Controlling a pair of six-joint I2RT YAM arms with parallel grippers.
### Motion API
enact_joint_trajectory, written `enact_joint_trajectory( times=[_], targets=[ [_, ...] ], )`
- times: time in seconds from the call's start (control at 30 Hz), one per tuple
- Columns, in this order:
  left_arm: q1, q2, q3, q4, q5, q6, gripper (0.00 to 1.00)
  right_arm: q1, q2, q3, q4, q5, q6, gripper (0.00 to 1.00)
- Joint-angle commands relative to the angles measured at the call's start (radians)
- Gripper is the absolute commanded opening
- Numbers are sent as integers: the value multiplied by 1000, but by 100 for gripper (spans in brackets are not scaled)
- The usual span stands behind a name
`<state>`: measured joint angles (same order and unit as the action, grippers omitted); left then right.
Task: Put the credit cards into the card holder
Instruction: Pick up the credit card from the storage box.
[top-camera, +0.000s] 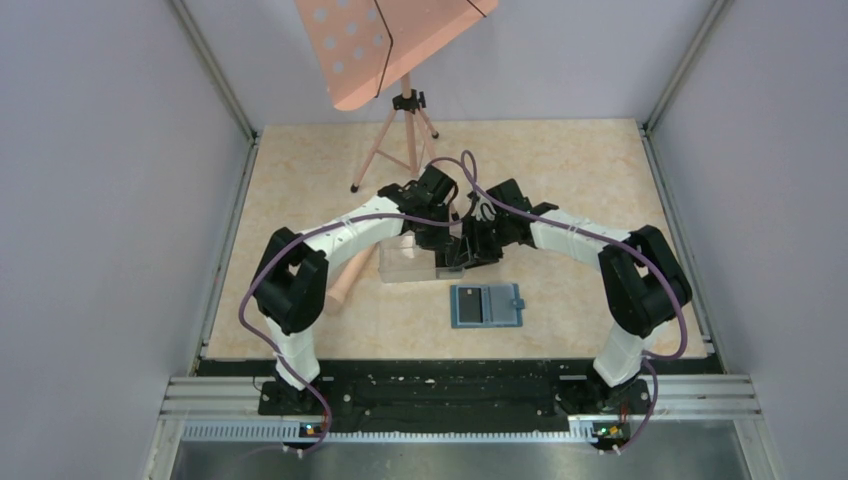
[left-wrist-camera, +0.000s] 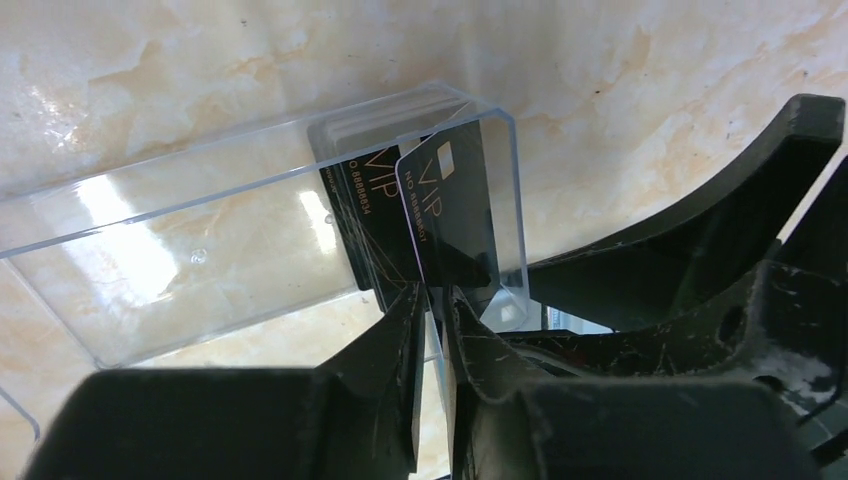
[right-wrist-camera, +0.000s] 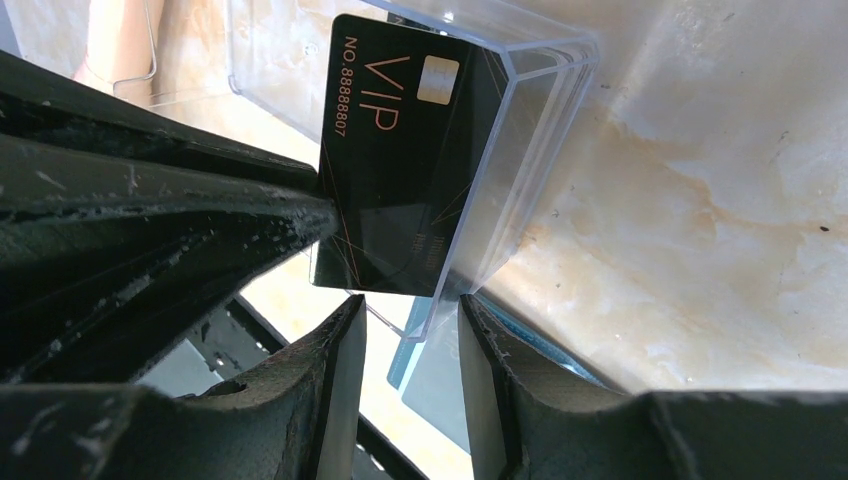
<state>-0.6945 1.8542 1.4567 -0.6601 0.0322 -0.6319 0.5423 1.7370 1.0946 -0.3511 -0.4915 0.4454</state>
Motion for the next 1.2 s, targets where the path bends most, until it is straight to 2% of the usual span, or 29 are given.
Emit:
enact_joint_trajectory(
  times=[0.0,0.2,0.4,0.57,0.9,1.17],
  targets=[
    [1,-34,-17,114,51,-30,21,13,-33,-16,-2,-10,-15,38],
    [19,-28,-71,170,116,-61,25,14,-35,-19,-2,-7,-15,38],
    [43,-55,-142,281,191,-105,19,13,-41,-18,-2,-5,-16,38],
    [48,-89,-173,333,220,-122,18,13,-45,-18,-2,-2,-15,38],
    [48,-124,-200,356,235,-127,18,14,-46,-18,-2,-1,-16,38],
    [48,-69,-185,320,231,-120,21,13,-47,-17,-6,1,-18,38]
  ],
)
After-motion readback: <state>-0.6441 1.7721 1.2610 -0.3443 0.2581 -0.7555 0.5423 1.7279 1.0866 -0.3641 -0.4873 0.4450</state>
